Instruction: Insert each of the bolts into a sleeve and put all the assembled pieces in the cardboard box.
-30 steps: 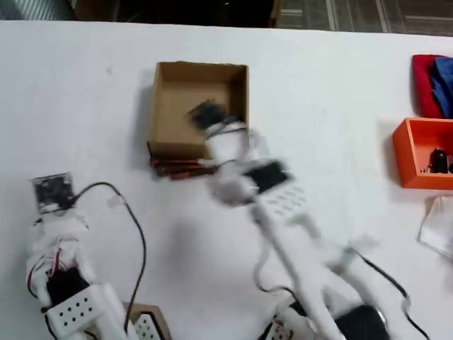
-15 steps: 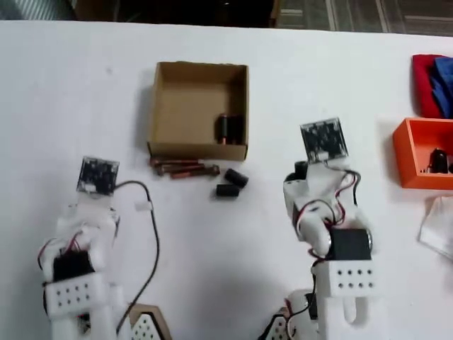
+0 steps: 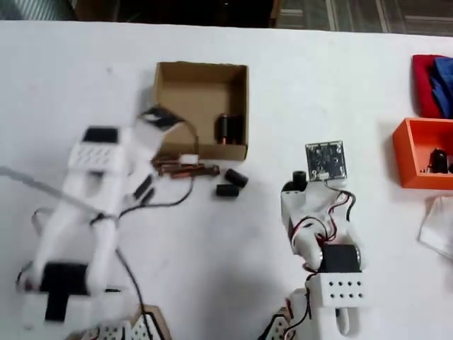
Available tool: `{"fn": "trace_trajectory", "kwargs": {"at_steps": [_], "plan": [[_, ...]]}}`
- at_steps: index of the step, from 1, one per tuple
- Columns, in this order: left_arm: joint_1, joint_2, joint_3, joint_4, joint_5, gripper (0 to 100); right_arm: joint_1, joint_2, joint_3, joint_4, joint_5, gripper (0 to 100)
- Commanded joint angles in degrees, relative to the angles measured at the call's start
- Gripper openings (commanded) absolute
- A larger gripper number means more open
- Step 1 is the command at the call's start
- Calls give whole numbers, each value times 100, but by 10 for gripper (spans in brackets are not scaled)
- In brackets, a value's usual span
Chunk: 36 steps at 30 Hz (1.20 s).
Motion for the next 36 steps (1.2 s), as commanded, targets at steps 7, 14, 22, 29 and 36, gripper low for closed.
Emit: {"fn": "trace_trajectory", "kwargs": {"at_steps": [7,14,22,29,36], "plan": [[633,1591,-1938,273,668,126,66,-163,-35,-136,-62,23],[730,1785,-2334,264,-70,217,66,-163,-35,-145,-62,23],[686,1881,-2316,-211,-598,217,66,-163,-26,-145,-62,23],[686,2611,-2369,-466,-765,217,66,-163,-26,-145,-62,23],[686,2769,-2369,-870,-774,217,66,-163,-26,-145,-62,23]]}}
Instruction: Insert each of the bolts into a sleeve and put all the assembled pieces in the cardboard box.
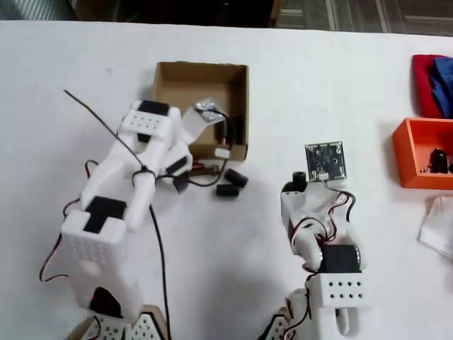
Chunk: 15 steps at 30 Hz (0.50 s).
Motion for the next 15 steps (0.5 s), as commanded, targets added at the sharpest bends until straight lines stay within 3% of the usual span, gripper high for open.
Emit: {"fn": "trace_trajectory", "kwargs": {"at_steps": [1,8,15], "plan": [[-9,-70,-233,-79,-44,217,66,-154,-35,-145,-62,23],[-26,-79,-233,26,-62,217,57,-154,-35,-145,-62,23],[-255,-70,-242,-97,-774,217,57,-154,-35,-145,-62,23]]}}
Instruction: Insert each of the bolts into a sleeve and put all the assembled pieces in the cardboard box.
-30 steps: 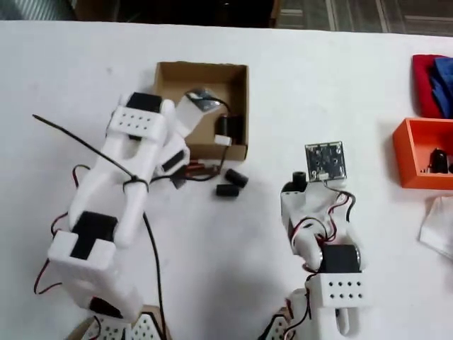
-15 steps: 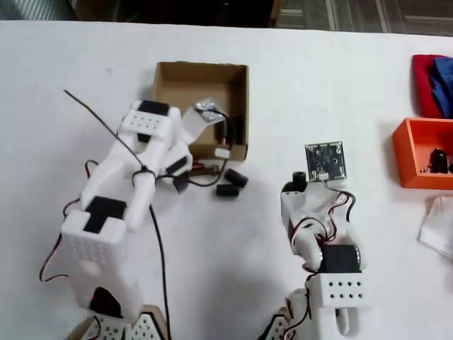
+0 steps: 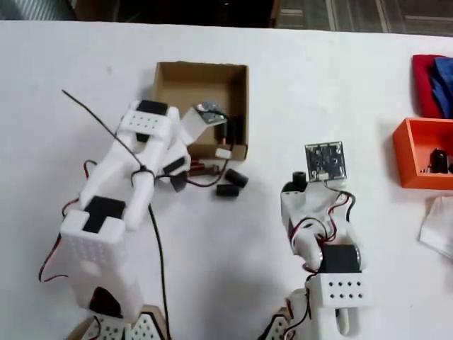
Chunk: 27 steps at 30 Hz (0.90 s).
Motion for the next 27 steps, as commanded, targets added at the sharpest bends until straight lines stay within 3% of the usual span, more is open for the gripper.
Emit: {"fn": "trace_trajectory", "kwargs": {"at_steps": [1,9,27], "plan": [[-185,-70,-242,-88,-229,217,57,-154,-35,-145,-62,23],[-202,-79,-242,-53,-738,150,40,-145,-35,-145,-62,23],[-237,-9,-1464,695,-738,146,40,-154,-26,-145,-62,23]]}}
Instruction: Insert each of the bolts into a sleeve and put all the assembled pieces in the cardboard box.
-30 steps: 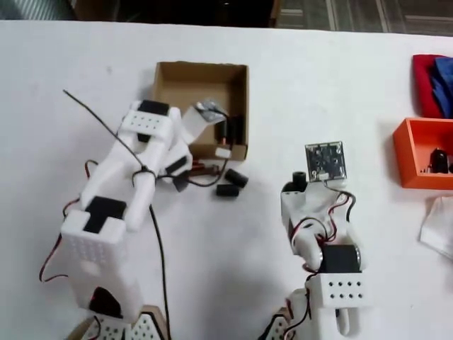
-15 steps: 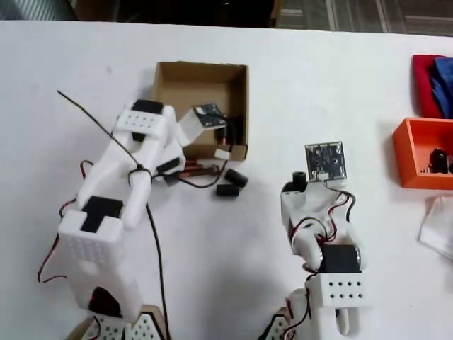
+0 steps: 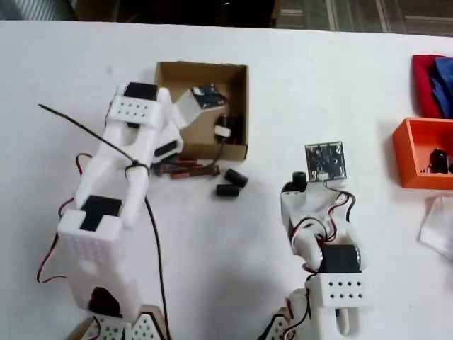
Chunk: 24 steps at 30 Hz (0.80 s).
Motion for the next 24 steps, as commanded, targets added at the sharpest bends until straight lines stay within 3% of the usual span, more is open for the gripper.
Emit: {"fn": "trace_trajectory", "kwargs": {"at_steps": [1,9,14,24], "plan": [[-70,-44,-268,62,-35,146,40,-154,-26,-145,-62,23],[70,-44,-277,527,-70,147,31,-154,-26,-145,-62,23],[-9,-44,-277,404,-35,203,48,-145,-26,-145,-62,23],[-18,554,-286,378,-79,204,57,-154,-26,-136,-62,23]]}}
